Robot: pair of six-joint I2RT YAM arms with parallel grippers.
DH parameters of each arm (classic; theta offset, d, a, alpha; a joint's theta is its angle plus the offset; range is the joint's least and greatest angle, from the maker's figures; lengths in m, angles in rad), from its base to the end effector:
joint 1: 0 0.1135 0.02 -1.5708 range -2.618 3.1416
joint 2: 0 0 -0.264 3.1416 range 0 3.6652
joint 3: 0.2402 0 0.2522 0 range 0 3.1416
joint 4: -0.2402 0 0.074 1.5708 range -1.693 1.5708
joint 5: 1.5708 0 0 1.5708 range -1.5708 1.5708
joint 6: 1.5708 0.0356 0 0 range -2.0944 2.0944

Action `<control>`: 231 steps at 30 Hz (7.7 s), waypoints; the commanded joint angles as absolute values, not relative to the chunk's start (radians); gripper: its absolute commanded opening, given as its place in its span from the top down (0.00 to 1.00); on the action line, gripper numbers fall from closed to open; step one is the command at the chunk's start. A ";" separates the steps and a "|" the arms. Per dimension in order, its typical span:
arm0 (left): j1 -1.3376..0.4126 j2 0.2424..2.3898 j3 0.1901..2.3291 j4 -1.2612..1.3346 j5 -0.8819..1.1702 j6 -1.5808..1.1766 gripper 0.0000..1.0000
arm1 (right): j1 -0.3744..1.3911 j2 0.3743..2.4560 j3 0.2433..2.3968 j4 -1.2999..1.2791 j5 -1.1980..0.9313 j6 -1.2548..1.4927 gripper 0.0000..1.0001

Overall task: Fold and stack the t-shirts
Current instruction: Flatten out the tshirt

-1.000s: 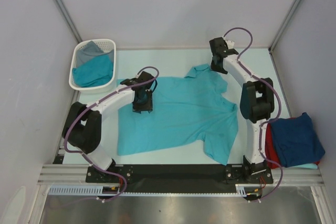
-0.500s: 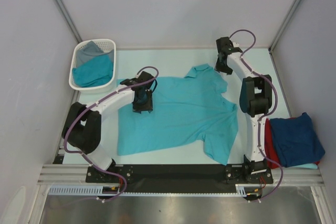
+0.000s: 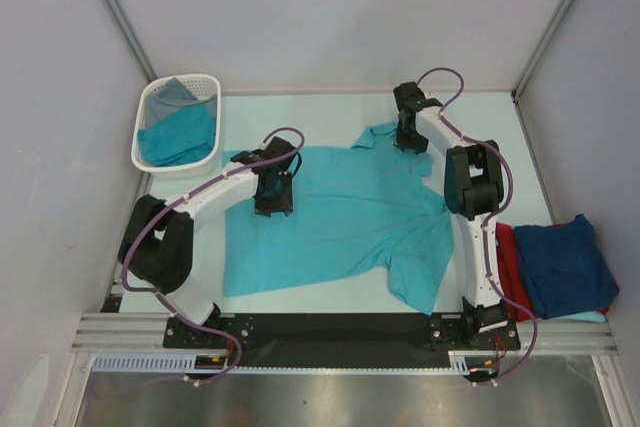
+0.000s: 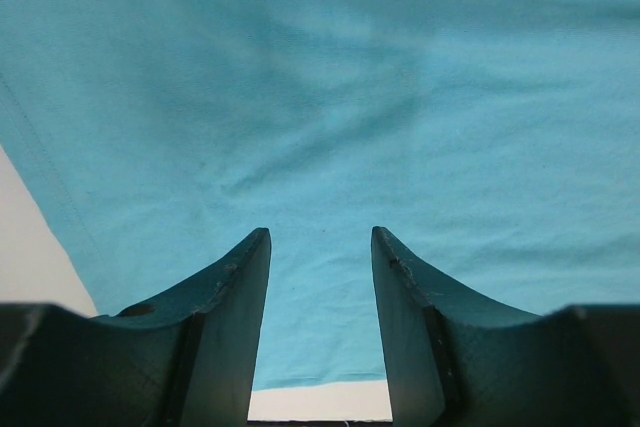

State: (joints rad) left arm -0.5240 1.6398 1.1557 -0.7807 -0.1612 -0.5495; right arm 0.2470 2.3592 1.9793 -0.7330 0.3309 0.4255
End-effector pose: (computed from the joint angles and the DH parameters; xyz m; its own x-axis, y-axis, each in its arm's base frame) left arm 0.2763 -0.1531 0.2119 -0.9401 -0.0521 -0.3368 -0.0457 0.9986 -0.0268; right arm 0.4921 0.1121 0.1679 -0.8302 0.1933 -0.5229 0.2753 0.9578 -0.0830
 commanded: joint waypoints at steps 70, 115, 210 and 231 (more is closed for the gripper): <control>-0.342 2.321 2.083 -0.871 -0.172 -0.454 0.45 | 0.390 1.529 1.454 -0.701 0.448 0.436 0.41; -0.121 2.566 2.341 -0.999 -0.181 -0.422 0.97 | 0.402 1.535 1.396 -0.673 0.433 0.436 0.41; -0.466 1.675 1.006 -0.845 -0.023 -0.538 0.57 | 0.199 2.500 2.210 -0.782 0.314 0.449 0.47; -0.485 1.703 0.957 -0.804 0.068 -0.535 0.94 | 0.189 2.491 2.192 -0.782 0.321 0.459 0.57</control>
State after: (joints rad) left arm -0.4652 1.7008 0.9878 -0.8211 0.0418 -0.5236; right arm 0.1997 2.4821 2.1845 -0.7658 0.2974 0.4522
